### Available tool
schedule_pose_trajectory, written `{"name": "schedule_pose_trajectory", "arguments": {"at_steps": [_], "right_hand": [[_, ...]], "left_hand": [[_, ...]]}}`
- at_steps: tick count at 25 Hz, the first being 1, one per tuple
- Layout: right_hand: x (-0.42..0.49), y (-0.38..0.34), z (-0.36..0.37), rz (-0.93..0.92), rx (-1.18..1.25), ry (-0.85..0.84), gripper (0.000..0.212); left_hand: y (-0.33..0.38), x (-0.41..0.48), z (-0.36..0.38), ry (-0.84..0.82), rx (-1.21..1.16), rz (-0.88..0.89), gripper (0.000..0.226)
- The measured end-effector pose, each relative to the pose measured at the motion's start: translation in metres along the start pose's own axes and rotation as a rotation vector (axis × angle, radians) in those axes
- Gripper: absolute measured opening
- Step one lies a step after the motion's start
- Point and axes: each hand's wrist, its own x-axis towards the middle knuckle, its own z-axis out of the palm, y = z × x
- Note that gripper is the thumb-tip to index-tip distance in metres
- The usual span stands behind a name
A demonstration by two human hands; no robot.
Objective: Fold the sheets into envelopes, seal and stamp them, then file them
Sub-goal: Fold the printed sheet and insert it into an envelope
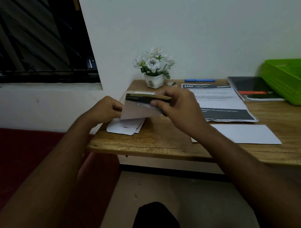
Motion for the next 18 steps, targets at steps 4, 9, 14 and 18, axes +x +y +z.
{"name": "schedule_pose_trajectory", "arguments": {"at_steps": [4, 9, 14, 18], "right_hand": [[-0.012, -0.009, -0.035, -0.004, 0.159, -0.001, 0.006], [-0.032, -0.012, -0.081, 0.064, 0.298, 0.088, 0.017], [-0.042, -0.002, -0.133, 0.150, 0.444, 0.256, 0.020], [-0.048, 0.012, -0.167, 0.187, 0.624, 0.380, 0.016]], "left_hand": [[-0.003, 0.001, 0.003, -0.034, 0.002, 0.007, 0.020], [0.001, -0.003, 0.008, -0.050, 0.011, 0.020, 0.023], [0.006, -0.007, 0.009, -0.090, 0.021, 0.029, 0.025], [0.028, -0.011, 0.015, -0.062, -0.100, 0.078, 0.024]]}}
